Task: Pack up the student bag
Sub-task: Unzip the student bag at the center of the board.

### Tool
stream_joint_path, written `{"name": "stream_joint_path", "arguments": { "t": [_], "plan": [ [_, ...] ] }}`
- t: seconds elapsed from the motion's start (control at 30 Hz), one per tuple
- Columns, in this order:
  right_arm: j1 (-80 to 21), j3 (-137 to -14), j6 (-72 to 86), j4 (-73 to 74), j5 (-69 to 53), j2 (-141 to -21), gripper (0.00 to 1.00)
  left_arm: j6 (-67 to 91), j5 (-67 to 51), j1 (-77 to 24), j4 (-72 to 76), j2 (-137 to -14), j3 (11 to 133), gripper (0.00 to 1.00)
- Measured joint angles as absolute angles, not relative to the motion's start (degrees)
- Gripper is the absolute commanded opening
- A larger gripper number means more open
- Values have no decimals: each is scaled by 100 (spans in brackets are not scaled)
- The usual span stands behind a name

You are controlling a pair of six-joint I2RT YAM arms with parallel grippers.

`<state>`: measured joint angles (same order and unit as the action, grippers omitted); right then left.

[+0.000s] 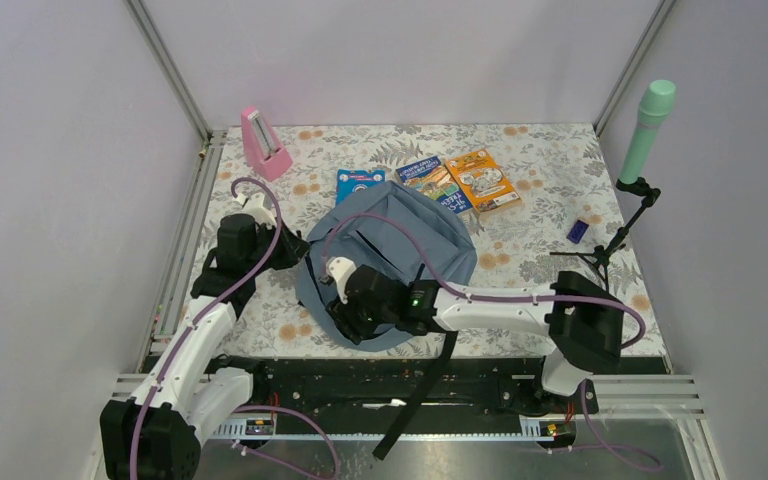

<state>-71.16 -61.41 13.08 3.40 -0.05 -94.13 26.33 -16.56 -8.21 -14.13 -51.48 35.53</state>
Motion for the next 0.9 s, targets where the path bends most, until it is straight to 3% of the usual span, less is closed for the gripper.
{"name": "stream_joint_path", "arguments": {
  "t": [0.2, 0.43, 0.67, 0.9],
  "plan": [
    [-7299, -6300, 1310, 226, 676, -9874, 46, 2633, -1656, -821, -1415, -5148, 3553, 0],
    [-7384, -6366, 1321, 239, 1658, -10132, 0, 2635, -1656, -821, -1406, -5148, 3553, 0],
    [-7393, -6355, 1269, 309, 2403, -9935, 0, 2635, -1638, -821, -1317, -5148, 3553, 0],
    [-7391, -6051, 1094, 366, 3079, -8908, 0, 2652, -1531, -812, -1304, -5146, 3553, 0]
  ]
}}
